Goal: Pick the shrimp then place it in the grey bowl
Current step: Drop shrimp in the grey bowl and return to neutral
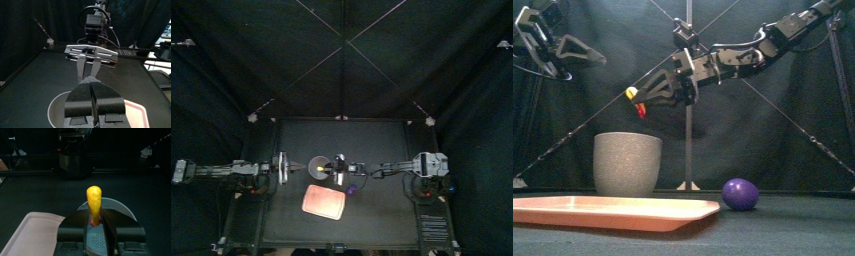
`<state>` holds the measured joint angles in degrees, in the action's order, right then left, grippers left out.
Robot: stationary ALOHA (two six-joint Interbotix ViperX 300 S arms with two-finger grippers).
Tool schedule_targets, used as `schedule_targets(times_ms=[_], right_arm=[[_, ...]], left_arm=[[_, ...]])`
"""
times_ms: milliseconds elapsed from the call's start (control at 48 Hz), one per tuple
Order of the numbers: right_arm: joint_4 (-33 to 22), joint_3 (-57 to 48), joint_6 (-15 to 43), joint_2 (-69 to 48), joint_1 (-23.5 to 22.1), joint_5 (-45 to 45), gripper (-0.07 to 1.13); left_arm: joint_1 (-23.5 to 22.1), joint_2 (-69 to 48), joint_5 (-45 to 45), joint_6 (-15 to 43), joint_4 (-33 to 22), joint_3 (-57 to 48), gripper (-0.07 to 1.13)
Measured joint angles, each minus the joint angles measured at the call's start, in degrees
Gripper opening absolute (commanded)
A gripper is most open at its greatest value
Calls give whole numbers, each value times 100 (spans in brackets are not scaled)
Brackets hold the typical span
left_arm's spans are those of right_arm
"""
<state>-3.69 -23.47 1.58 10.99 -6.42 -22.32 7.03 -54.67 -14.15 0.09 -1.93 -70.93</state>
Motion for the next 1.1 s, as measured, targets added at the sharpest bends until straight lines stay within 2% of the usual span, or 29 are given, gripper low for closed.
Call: schedule_targets(times_ms=[167, 292, 750, 1104], right_arm=[[132, 97, 0, 123, -18, 0, 68], [352, 97, -9, 158, -26, 0, 72], [466, 26, 0, 149, -35, -9, 73], [668, -1090, 0, -729, -9, -387, 73]], left_arm=[[-9, 0, 0, 0, 0, -9, 5], [0, 0, 0, 0, 0, -9, 5], [0, 0, -9, 0, 0, -35, 5], [0, 0, 0, -9, 0, -62, 5]])
